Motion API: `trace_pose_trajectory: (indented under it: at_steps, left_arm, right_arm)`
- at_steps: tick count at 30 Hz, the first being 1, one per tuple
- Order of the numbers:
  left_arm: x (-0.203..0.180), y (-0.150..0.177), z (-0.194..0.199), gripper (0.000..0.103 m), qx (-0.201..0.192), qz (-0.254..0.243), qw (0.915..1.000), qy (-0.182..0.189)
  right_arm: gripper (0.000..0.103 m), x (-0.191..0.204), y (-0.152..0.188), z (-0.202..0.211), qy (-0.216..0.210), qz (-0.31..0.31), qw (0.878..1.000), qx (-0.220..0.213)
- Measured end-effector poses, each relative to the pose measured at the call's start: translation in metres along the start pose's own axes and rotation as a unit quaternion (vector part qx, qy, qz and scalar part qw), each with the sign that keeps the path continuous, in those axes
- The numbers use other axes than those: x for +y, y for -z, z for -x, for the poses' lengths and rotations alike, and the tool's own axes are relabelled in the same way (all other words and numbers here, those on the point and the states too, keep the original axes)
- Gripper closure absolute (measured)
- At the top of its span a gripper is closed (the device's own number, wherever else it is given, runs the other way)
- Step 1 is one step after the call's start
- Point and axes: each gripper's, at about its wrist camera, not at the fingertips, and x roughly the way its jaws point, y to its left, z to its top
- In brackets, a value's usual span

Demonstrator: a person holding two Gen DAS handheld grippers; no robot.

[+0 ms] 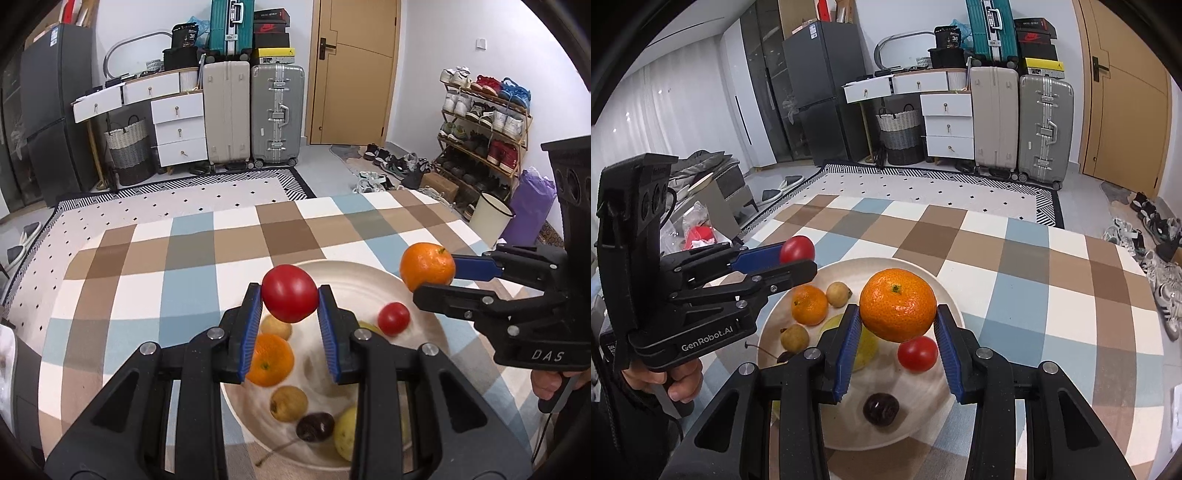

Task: Organize fruits
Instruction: 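Lower the tomato into the plate and release while the right tool releases the orange there, then withdraw both open tools from the plate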

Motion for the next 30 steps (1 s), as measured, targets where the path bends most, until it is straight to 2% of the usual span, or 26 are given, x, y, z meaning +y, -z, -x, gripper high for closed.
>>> trace_pose_trajectory:
  at_steps: [5, 12, 20, 25, 27, 29, 30]
  left_arm:
    - [0.003, 0.003, -0.012, 0.075, 0.015, 0.006, 0.9998, 0.014]
    - [-0.001, 0.012, -0.032, 0.075, 0.032, -0.001, 0.9994, 0.012]
    - [-0.008, 0.019, -0.041, 0.075, 0.044, -0.012, 0.9989, 0.008]
    - [-0.009, 0.021, -0.038, 0.075, 0.039, -0.012, 0.9991, 0.009]
    - [-0.009, 0.020, -0.036, 0.075, 0.038, -0.013, 0.9991, 0.010]
    - [-0.008, 0.019, -0.034, 0.069, 0.040, -0.013, 0.9991, 0.008]
    - [-0.006, 0.019, -0.033, 0.063, 0.039, -0.010, 0.9992, 0.008]
  right_arm:
    - [0.062, -0.009, -0.002, -0.007, 0.001, -0.016, 1.000, -0.005]
    - [0.062, -0.015, 0.002, -0.031, 0.005, -0.034, 0.999, 0.017]
    - [0.062, -0.008, 0.008, -0.050, 0.016, -0.017, 0.999, 0.037]
    - [0.061, -0.011, 0.007, -0.048, 0.018, -0.022, 0.999, 0.028]
    - [0.058, -0.012, 0.005, -0.042, 0.015, -0.022, 1.000, 0.016]
    - [0.054, -0.012, 0.003, -0.037, 0.017, -0.021, 1.000, 0.008]
    - [0.053, -0.012, 0.002, -0.035, 0.020, -0.019, 1.000, 0.006]
